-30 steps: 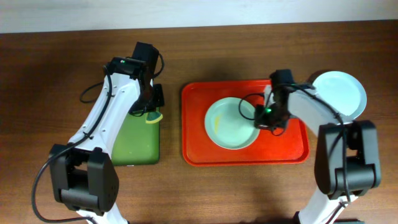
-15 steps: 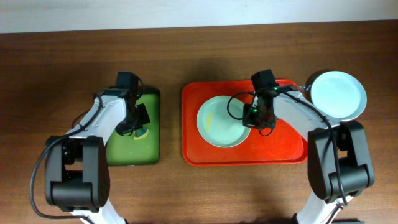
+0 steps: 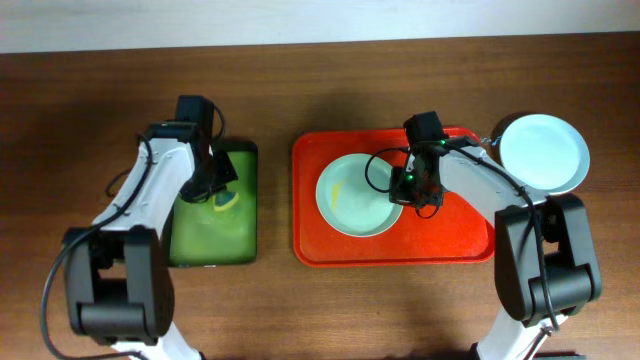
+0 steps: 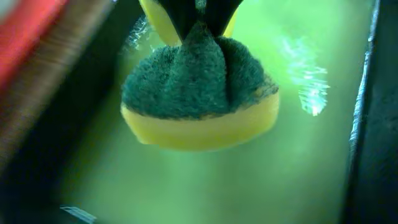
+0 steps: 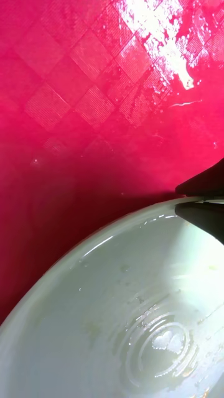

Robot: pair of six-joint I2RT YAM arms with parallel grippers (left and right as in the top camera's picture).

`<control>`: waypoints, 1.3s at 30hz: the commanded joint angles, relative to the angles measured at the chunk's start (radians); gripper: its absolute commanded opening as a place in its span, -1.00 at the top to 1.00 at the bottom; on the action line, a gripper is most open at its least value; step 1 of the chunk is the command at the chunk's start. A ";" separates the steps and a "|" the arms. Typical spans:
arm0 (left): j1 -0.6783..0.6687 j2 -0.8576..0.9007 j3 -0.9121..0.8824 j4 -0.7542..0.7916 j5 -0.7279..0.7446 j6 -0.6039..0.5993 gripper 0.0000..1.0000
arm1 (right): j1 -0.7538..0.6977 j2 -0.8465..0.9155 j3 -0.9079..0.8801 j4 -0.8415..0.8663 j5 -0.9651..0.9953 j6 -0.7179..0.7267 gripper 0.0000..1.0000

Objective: Clean dirty plates on tray and stack at the side
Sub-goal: 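Dip the sponge in the soapy tray and bring it to the green plate, then scrub the light green plate with the sponge while right gripper holds it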

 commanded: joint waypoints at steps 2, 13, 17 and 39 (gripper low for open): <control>-0.006 -0.050 0.024 0.003 0.281 0.161 1.00 | 0.011 0.019 -0.021 0.024 -0.036 -0.116 0.92; -0.305 -0.034 0.024 0.122 0.356 0.124 1.00 | 0.011 0.019 -0.021 0.013 -0.212 -0.354 0.92; -0.398 0.028 0.024 0.197 0.273 -0.041 1.00 | 0.011 0.019 -0.021 0.021 -0.209 -0.316 0.92; -0.525 0.132 0.090 0.155 0.242 -0.081 1.00 | 0.011 0.019 -0.021 0.023 -0.174 -0.293 0.92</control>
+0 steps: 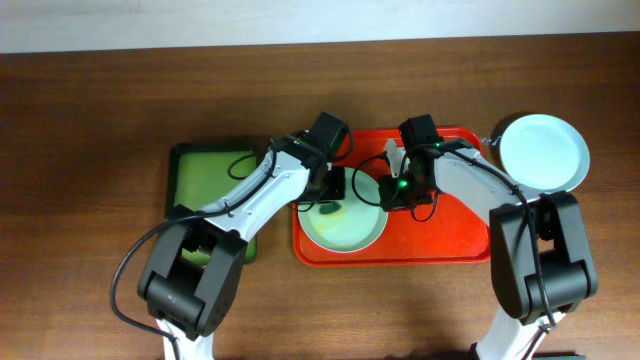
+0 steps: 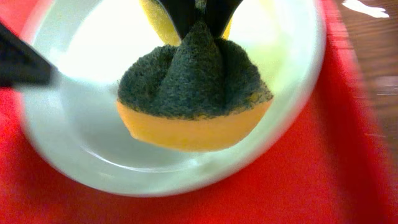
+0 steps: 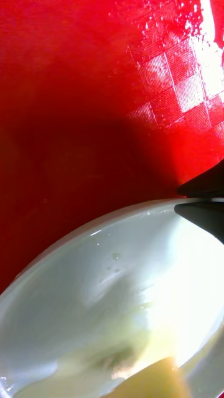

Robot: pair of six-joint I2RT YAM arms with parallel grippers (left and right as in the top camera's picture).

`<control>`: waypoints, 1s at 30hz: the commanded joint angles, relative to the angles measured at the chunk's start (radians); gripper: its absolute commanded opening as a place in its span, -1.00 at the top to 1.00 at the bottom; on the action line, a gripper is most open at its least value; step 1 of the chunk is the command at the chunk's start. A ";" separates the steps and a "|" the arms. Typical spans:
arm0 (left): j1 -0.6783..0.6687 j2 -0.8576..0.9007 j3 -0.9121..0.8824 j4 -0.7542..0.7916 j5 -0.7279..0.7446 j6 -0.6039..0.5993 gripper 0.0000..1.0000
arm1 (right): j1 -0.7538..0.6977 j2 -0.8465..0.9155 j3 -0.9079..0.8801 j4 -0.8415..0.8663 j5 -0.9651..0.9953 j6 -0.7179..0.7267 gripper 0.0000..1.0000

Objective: Clean dirty plates on tray and stack at the side
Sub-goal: 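Scrub the light green plate with the sponge while right gripper holds it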

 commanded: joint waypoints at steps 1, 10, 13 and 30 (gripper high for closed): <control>-0.039 0.002 -0.005 -0.002 0.154 -0.006 1.00 | -0.004 0.007 -0.009 -0.004 0.016 0.000 0.92; -0.055 0.083 -0.007 -0.169 -0.465 -0.005 1.00 | -0.004 0.007 -0.010 -0.005 0.017 0.000 0.92; -0.055 0.072 0.064 -0.224 -0.480 -0.006 1.00 | -0.004 0.007 -0.009 -0.004 0.017 0.000 0.92; 0.486 -0.010 -0.061 -0.296 -0.302 -0.005 0.37 | -0.004 0.007 -0.010 -0.003 0.021 0.000 0.92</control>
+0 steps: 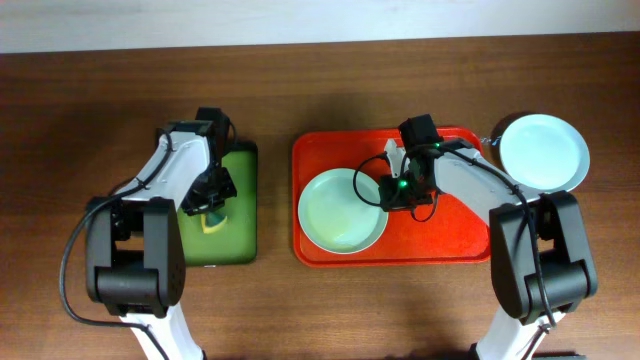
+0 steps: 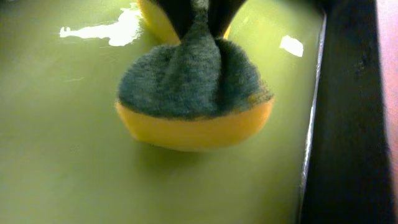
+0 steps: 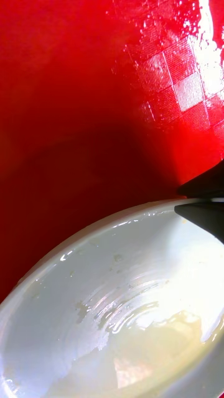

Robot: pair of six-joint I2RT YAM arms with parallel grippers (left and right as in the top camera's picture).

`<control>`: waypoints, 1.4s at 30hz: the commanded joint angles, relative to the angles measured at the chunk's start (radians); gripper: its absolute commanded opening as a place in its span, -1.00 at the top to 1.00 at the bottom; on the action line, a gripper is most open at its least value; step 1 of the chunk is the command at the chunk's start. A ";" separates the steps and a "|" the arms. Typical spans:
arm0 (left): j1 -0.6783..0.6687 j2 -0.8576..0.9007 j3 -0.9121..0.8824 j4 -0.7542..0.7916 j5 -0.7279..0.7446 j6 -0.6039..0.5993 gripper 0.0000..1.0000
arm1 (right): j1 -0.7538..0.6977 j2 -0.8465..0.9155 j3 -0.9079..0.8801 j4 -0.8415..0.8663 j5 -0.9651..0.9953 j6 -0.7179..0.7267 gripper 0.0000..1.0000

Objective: Clean dirty plates on tray and stack at the side
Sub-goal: 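Scrub the light green plate with the sponge while right gripper holds it, then lift the green plate with the right gripper and stack it on the pile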

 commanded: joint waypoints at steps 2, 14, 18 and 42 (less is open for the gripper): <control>0.013 -0.014 0.013 0.003 0.050 0.010 -0.14 | -0.004 0.005 -0.009 0.003 0.021 -0.006 0.92; 0.018 -0.069 0.218 -0.045 0.241 0.100 -0.98 | 0.201 -0.189 0.455 -0.540 1.239 0.106 0.92; 0.018 -0.069 0.218 -0.045 0.241 0.100 -0.99 | 0.372 -0.189 0.455 -0.623 1.628 0.023 0.92; 0.018 -0.069 0.218 -0.045 0.241 0.100 -0.98 | -0.972 0.088 0.451 -0.115 0.140 0.066 0.69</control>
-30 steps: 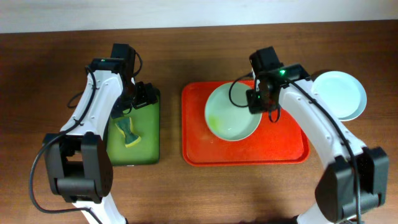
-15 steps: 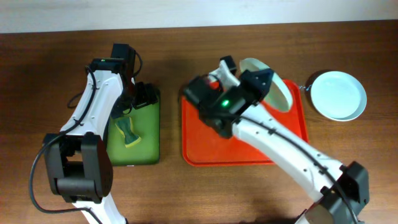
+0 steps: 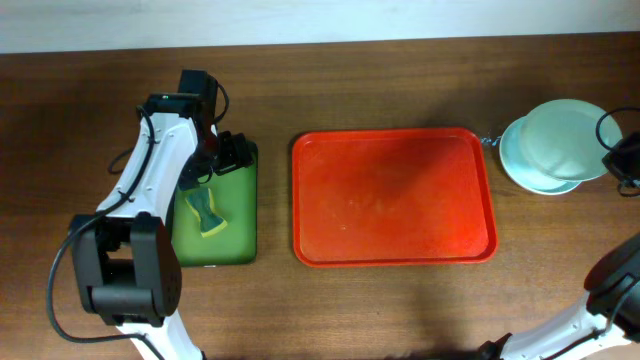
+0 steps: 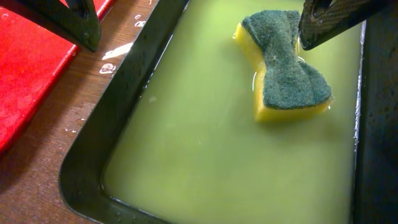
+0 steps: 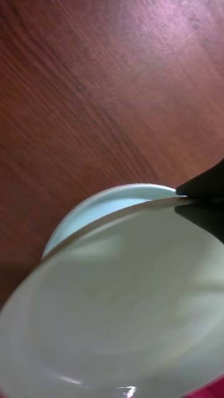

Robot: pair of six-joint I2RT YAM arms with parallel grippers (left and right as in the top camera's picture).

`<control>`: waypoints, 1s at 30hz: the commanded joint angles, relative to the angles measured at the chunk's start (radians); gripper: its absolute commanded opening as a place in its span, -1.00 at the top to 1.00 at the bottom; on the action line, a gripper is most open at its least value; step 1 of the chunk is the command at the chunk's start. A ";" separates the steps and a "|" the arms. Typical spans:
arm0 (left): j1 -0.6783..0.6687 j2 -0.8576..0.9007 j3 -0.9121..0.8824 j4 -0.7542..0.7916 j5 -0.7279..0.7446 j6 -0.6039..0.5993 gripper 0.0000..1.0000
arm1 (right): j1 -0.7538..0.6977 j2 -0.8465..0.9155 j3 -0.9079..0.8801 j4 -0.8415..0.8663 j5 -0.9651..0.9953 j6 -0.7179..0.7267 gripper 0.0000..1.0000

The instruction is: Clean dirty plates on tray and stack at the side

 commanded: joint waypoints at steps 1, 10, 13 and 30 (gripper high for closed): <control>0.007 -0.019 0.012 -0.002 0.007 0.016 -0.98 | 0.006 0.045 0.011 0.045 0.028 0.035 0.69; 0.007 -0.019 0.012 -0.002 0.007 0.016 -0.98 | 0.024 -0.122 0.011 -0.308 -0.163 0.054 -0.97; 0.007 -0.019 0.012 -0.002 0.007 0.016 -0.98 | 0.108 -0.389 -0.140 -0.341 -0.164 0.005 -0.97; 0.007 -0.019 0.012 -0.002 0.007 0.016 -0.98 | 0.555 -1.209 -0.884 0.011 -0.286 -0.224 -0.97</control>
